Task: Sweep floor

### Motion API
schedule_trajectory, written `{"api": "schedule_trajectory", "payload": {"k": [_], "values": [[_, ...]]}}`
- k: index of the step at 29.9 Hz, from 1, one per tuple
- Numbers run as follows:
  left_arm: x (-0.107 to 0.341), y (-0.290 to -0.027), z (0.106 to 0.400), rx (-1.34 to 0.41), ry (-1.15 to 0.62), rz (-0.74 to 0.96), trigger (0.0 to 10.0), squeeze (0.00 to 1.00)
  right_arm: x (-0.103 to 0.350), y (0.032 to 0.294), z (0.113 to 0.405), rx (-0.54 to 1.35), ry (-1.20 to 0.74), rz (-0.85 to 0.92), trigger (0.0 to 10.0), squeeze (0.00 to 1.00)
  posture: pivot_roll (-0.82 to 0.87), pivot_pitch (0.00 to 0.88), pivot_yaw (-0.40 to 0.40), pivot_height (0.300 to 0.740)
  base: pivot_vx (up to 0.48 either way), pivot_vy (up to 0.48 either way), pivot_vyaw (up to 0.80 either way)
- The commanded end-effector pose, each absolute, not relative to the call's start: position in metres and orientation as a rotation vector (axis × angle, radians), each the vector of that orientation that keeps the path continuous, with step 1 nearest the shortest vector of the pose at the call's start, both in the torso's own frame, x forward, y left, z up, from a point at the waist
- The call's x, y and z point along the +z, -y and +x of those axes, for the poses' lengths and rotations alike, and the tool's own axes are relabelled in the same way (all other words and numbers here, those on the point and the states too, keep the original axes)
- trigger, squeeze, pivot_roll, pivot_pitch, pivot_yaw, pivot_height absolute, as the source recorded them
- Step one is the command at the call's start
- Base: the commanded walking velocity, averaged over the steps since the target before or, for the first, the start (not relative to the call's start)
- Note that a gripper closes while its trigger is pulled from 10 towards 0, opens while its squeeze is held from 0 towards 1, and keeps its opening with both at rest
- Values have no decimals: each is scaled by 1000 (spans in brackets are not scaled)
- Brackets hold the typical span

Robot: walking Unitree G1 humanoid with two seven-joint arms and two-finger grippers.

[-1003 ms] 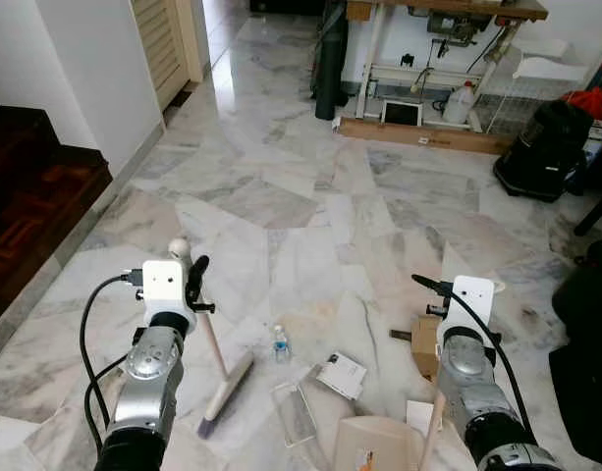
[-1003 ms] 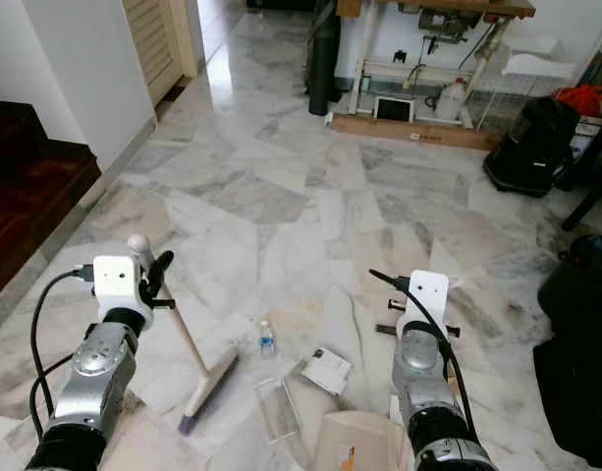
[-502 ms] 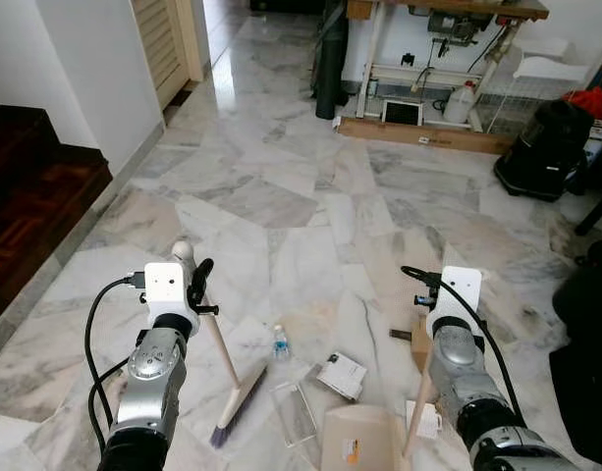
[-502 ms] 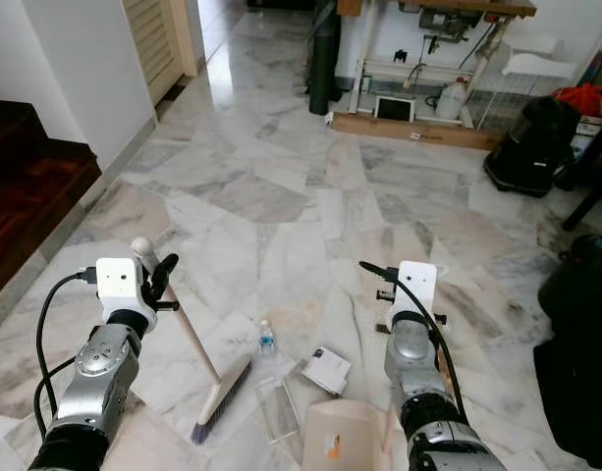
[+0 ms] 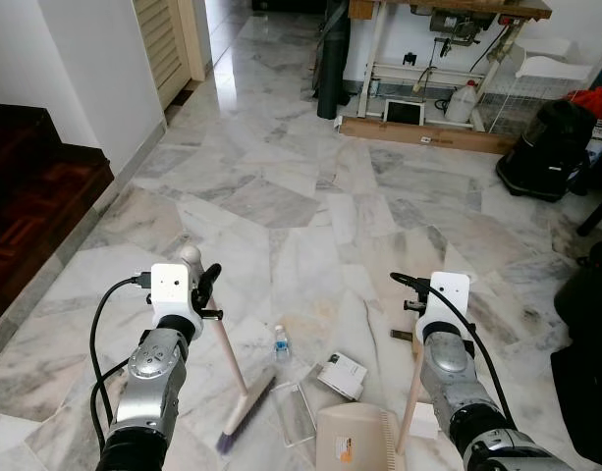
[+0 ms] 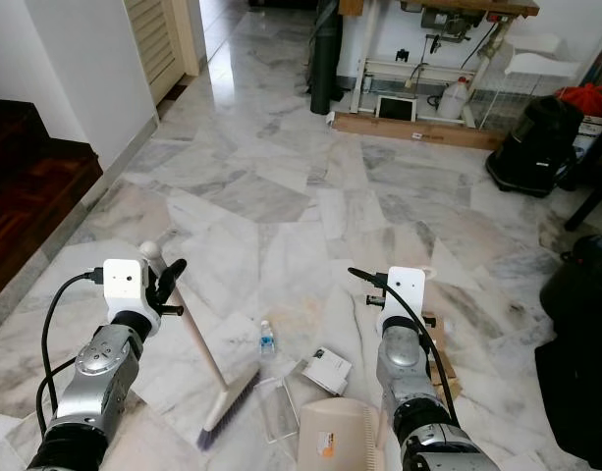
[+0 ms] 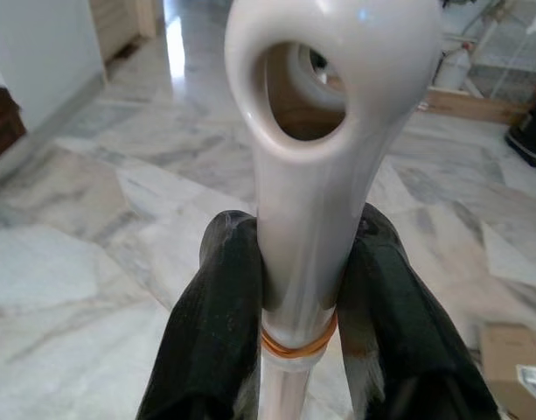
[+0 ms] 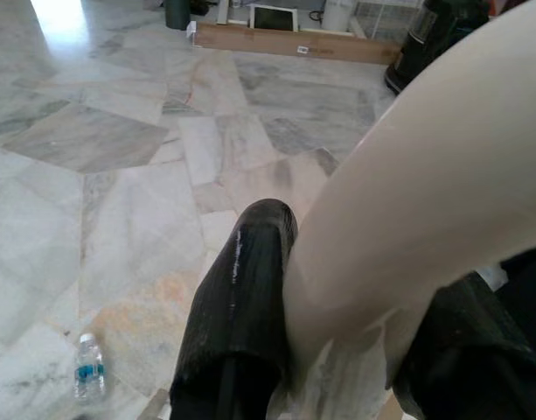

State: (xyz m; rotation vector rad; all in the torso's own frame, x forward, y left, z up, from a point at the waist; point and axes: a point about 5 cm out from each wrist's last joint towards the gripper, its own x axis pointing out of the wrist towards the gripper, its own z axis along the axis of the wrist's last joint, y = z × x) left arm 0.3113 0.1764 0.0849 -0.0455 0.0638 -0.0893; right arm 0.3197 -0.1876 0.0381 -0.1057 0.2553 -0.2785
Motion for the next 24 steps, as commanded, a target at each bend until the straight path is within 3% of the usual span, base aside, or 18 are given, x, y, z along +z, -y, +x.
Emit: {"api": "schedule_trajectory", "payload": {"k": [1, 16, 24], "values": [[83, -171, 313, -122, -89, -76, 10000, 0, 35, 187, 317, -278, -260, -110, 10000, 0, 29, 81, -31, 740, 0, 0, 0], [98, -174, 320, -118, -94, -387, 10000, 0, 32, 183, 316, -265, -267, -103, 10000, 0, 36, 90, -34, 740, 0, 0, 0], [106, -178, 319, -101, -74, -391, 10000, 0, 32, 180, 316, -257, -264, -104, 10000, 0, 41, 91, -37, 740, 0, 0, 0]]}}
